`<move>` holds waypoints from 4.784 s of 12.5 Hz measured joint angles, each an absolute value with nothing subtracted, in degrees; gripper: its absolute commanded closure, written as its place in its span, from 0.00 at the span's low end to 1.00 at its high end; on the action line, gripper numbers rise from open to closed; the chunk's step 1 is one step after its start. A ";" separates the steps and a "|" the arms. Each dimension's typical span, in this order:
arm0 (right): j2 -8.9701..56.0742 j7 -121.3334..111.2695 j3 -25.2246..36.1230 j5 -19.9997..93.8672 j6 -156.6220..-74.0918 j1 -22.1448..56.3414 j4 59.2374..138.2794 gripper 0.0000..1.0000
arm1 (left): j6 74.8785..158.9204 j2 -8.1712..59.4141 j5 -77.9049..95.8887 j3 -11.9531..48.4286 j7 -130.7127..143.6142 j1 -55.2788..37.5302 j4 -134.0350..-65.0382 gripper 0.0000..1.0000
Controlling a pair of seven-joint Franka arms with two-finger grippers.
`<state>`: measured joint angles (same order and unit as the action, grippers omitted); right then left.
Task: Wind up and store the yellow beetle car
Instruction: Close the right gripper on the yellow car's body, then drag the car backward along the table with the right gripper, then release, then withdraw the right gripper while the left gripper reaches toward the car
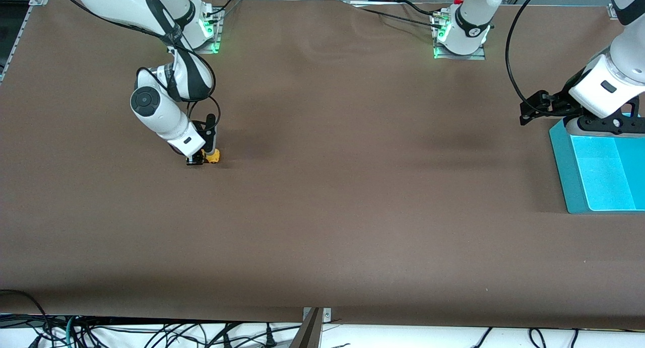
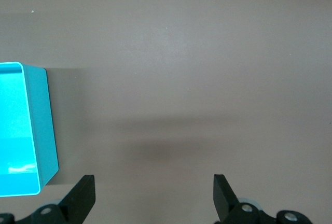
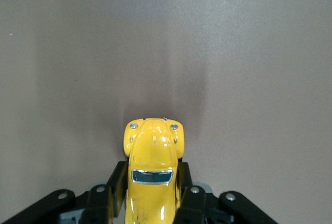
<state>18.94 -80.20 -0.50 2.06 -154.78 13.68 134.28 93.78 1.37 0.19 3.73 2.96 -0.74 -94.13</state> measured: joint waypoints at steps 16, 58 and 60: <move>18.76 -91.16 0.05 2.07 -153.71 7.03 134.34 0.66 | 93.78 1.38 0.19 3.73 2.96 -0.74 -94.13 0.00; -0.02 -45.09 -1.80 3.26 -104.05 3.16 101.34 0.00 | 93.78 1.38 0.19 3.73 2.96 -0.74 -94.12 0.00; -1.11 -34.70 -1.55 3.27 -100.87 3.15 100.46 0.00 | 93.77 1.39 0.19 3.73 2.96 -0.74 -94.12 0.00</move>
